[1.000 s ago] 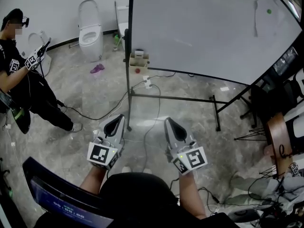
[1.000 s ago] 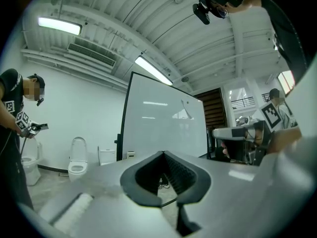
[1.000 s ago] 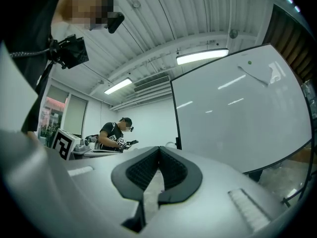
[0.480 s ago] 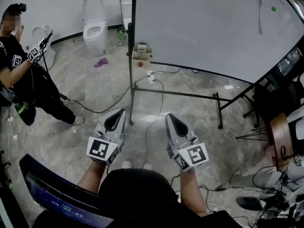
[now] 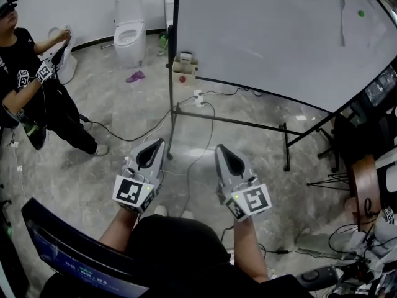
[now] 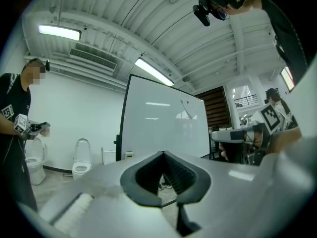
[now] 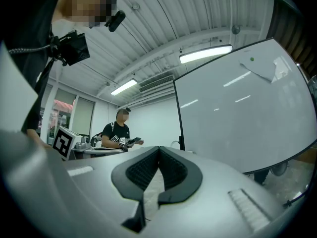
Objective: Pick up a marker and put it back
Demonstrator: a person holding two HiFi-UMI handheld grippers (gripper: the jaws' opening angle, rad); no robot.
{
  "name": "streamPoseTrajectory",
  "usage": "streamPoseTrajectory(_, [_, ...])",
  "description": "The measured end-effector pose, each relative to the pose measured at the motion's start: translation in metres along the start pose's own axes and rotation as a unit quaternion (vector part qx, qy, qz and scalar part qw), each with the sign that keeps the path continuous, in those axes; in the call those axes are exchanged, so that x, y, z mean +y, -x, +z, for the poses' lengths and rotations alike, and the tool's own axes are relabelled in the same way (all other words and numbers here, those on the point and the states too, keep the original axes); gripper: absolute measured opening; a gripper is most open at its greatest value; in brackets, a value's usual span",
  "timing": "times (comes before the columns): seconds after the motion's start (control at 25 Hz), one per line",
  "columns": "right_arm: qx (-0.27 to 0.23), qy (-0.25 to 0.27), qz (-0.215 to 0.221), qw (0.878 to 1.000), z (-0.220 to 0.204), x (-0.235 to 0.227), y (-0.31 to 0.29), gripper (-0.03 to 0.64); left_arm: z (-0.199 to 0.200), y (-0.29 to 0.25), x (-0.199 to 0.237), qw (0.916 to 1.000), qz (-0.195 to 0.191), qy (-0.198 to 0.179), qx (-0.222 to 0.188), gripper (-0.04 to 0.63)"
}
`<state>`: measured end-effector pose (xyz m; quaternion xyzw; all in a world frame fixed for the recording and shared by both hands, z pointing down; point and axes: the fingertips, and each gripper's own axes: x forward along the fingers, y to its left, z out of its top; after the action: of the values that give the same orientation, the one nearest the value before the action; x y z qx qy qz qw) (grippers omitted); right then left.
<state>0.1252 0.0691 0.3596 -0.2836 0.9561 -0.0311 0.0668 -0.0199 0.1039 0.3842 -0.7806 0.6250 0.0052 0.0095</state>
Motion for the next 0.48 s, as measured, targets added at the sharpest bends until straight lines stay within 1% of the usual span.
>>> streamPoseTrajectory(0.2, [0.0, -0.001, 0.013, 1.0, -0.002, 0.0, 0.005, 0.009, -0.003, 0.005, -0.004, 0.9998, 0.02, -0.006, 0.008, 0.005])
streamPoseTrajectory(0.48, [0.007, -0.001, 0.028, 1.0, -0.006, -0.005, 0.011, 0.009, -0.014, 0.01, -0.01, 0.9989, 0.04, -0.001, 0.023, 0.005])
